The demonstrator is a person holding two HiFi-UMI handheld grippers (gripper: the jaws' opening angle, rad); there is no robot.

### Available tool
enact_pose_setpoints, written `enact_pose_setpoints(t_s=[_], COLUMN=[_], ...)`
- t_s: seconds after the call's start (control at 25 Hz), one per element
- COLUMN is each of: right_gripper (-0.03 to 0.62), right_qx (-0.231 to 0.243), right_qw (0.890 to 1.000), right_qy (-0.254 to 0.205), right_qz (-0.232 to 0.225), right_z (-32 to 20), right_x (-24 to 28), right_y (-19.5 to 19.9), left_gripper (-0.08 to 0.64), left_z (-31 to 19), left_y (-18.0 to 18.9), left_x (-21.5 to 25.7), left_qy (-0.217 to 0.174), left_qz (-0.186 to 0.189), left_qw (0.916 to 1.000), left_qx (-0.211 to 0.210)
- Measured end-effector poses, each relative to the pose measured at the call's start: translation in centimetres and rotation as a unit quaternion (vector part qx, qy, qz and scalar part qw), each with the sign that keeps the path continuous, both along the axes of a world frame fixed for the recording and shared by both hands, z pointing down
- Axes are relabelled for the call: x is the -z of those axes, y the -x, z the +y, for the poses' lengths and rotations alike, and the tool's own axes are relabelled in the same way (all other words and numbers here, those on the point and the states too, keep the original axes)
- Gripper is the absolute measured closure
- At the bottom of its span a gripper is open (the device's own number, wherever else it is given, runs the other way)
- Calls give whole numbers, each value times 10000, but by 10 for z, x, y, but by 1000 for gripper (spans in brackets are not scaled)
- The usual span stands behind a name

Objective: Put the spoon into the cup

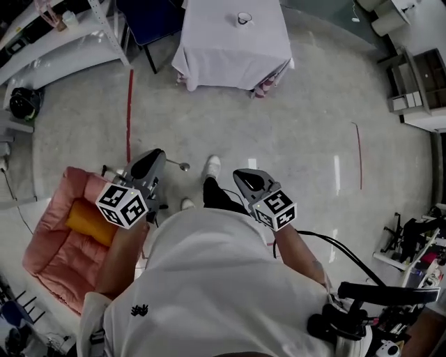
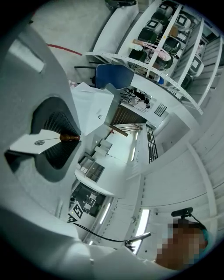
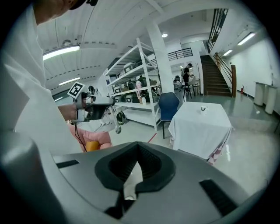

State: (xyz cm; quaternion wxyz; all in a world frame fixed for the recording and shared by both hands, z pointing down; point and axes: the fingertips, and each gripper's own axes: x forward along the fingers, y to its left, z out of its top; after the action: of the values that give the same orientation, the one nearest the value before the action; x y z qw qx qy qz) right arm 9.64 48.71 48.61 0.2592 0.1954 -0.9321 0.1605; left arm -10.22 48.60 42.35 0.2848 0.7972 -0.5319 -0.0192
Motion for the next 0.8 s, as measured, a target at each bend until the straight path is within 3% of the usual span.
enact_pose_setpoints(t_s=[0.32, 0.4, 0.56, 0.8], right_gripper=[583, 547, 515, 518], right_qx=[-70, -226, -530, -782], right_qw=[9988, 9983, 9971, 9951], right_qy=[-144, -183, 87, 133], right_qz=[-455, -508, -543, -589], right_z=[-131, -159, -188, -231], right_x=[9, 7, -6, -10], right_y=[-9, -24, -53, -54], left_gripper=[512, 512, 512, 512], left_z=[-127, -156, -199, -267], left_y=[-7, -17, -42, -54], left_x=[27, 26, 24, 27], left_qy=[-29, -9, 112, 138], left_qz=[-337, -445, -558, -556], left_qw=[9994, 9990, 9981, 9961], left_qx=[57, 15, -223, -667])
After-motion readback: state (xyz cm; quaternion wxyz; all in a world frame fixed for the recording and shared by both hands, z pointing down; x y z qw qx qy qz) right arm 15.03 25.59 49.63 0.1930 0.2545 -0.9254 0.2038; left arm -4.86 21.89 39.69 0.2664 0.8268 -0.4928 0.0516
